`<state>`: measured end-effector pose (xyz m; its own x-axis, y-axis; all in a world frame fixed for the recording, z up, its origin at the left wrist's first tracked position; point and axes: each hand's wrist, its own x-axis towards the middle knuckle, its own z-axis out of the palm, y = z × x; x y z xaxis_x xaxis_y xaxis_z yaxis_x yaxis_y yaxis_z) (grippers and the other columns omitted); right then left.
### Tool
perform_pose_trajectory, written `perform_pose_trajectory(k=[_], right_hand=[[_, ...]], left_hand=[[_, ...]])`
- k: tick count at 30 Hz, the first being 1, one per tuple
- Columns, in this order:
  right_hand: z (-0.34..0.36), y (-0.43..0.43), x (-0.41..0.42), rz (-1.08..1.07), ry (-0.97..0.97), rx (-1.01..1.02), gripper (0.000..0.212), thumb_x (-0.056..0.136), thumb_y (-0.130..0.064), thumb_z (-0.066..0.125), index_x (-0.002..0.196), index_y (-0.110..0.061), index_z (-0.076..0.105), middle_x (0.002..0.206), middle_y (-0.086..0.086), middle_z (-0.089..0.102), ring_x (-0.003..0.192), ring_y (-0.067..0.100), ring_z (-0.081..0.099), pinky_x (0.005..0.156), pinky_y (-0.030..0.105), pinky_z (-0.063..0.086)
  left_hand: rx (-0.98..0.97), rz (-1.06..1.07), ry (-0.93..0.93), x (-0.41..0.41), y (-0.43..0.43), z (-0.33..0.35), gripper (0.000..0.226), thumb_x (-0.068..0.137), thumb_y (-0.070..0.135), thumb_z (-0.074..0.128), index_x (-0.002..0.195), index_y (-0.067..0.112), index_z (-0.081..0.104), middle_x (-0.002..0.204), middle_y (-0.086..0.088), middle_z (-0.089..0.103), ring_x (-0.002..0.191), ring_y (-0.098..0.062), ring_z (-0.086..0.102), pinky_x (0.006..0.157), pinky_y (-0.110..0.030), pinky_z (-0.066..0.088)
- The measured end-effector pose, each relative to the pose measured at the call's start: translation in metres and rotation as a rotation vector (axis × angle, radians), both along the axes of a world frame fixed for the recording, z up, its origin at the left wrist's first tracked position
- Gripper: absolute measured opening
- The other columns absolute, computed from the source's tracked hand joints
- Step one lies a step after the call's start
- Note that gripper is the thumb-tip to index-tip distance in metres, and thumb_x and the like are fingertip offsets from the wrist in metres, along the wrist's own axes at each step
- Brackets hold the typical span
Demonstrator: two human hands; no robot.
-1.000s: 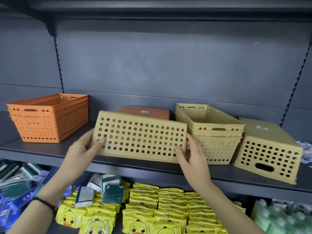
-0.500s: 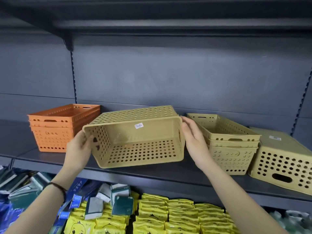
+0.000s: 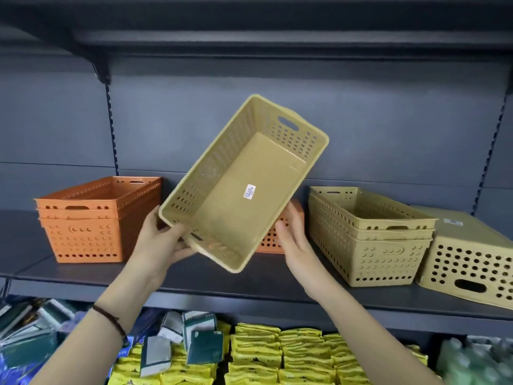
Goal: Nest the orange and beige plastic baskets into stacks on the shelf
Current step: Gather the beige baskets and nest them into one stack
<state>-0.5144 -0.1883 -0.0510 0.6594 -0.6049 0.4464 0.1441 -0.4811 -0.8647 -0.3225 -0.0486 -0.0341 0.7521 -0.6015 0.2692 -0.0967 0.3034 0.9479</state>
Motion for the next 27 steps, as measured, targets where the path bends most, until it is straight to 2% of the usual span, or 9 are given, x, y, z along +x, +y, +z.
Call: perform_pose_trajectory(k=[1, 3, 6, 9, 13, 17, 20, 22, 27], right_hand=[[0.001, 0.003, 0.002, 0.016, -0.007, -0.008, 0.068, 0.094, -0.053, 0.036, 0.152, -0.042, 0.001, 0.125, -0.063, 0.02, 0.116, -0.038, 0.021, 0.111, 0.023, 0.018], [0.001, 0.007, 0.005, 0.016, -0.032, -0.047, 0.073, 0.095, -0.053, 0.035, 0.15, -0.043, -0.011, 0.143, -0.051, 0.005, 0.127, -0.032, 0.012, 0.11, 0.015, 0.014], [0.008, 0.002, 0.003, -0.013, -0.084, 0.051, 0.068, 0.101, -0.039, 0.034, 0.145, -0.046, -0.016, 0.136, -0.045, 0.013, 0.111, -0.037, 0.029, 0.091, -0.007, 0.023], [0.022, -0.007, -0.007, -0.058, -0.171, 0.052, 0.06, 0.102, -0.038, 0.032, 0.143, -0.051, -0.009, 0.148, -0.032, 0.015, 0.129, -0.01, 0.031, 0.107, 0.015, 0.024], [0.045, -0.025, -0.031, 0.046, -0.268, 0.052, 0.084, 0.085, -0.065, 0.051, 0.149, -0.052, -0.002, 0.158, -0.021, 0.021, 0.141, 0.001, 0.029, 0.12, 0.039, 0.019], [0.061, -0.047, -0.068, 0.088, -0.266, -0.053, 0.111, 0.066, -0.077, 0.064, 0.147, -0.053, -0.008, 0.158, -0.024, 0.017, 0.143, 0.002, 0.027, 0.12, 0.043, 0.02], [0.072, -0.065, -0.094, 0.071, -0.26, -0.172, 0.116, 0.068, -0.072, 0.065, 0.146, -0.05, -0.017, 0.151, -0.04, 0.001, 0.138, -0.015, 0.022, 0.113, 0.021, 0.03], [0.08, -0.08, -0.108, 0.026, -0.255, -0.212, 0.11, 0.072, -0.069, 0.062, 0.147, -0.05, -0.016, 0.15, -0.039, 0.009, 0.135, -0.018, 0.026, 0.11, 0.015, 0.031], [0.085, -0.124, -0.135, -0.056, -0.31, -0.134, 0.075, 0.087, -0.051, 0.047, 0.144, -0.057, -0.001, 0.135, -0.038, 0.038, 0.126, -0.011, 0.045, 0.101, 0.018, 0.042]], left_hand=[[-0.006, -0.037, -0.011, -0.004, -0.004, 0.0, 0.039, 0.094, 0.002, 0.053, 0.128, 0.018, 0.044, 0.107, -0.007, 0.067, 0.079, -0.03, 0.074, 0.06, -0.034, 0.062], [0.009, -0.062, -0.058, -0.013, -0.011, 0.0, 0.04, 0.093, 0.009, 0.057, 0.128, 0.023, 0.045, 0.108, -0.006, 0.068, 0.078, -0.026, 0.075, 0.06, -0.034, 0.061], [0.077, -0.029, -0.274, -0.021, -0.022, -0.002, 0.036, 0.089, 0.033, 0.064, 0.118, 0.04, 0.044, 0.114, 0.004, 0.066, 0.098, -0.019, 0.069, 0.073, -0.039, 0.059], [-0.036, -0.074, -0.427, -0.036, -0.031, 0.004, 0.049, 0.086, 0.044, 0.063, 0.126, 0.041, 0.034, 0.122, 0.024, 0.055, 0.114, 0.007, 0.053, 0.097, -0.026, 0.044], [-0.179, -0.107, -0.564, -0.064, -0.056, 0.023, 0.058, 0.093, 0.035, 0.053, 0.137, 0.023, 0.018, 0.129, 0.024, 0.034, 0.111, 0.029, 0.038, 0.09, 0.001, 0.031], [-0.244, -0.075, -0.602, -0.088, -0.094, 0.042, 0.055, 0.087, 0.037, 0.052, 0.13, 0.015, 0.024, 0.122, 0.02, 0.04, 0.104, 0.026, 0.045, 0.087, 0.0, 0.035], [-0.283, -0.019, -0.541, -0.11, -0.121, 0.055, 0.054, 0.083, 0.055, 0.057, 0.115, 0.018, 0.033, 0.105, 0.021, 0.051, 0.09, 0.022, 0.052, 0.077, -0.002, 0.039], [-0.296, 0.024, -0.514, -0.124, -0.14, 0.061, 0.056, 0.081, 0.058, 0.059, 0.112, 0.017, 0.038, 0.102, 0.019, 0.056, 0.087, 0.021, 0.054, 0.075, -0.006, 0.041], [-0.237, -0.059, -0.505, -0.161, -0.184, 0.064, 0.04, 0.093, 0.034, 0.055, 0.126, 0.018, 0.038, 0.115, 0.013, 0.059, 0.1, 0.009, 0.058, 0.081, -0.013, 0.048]])
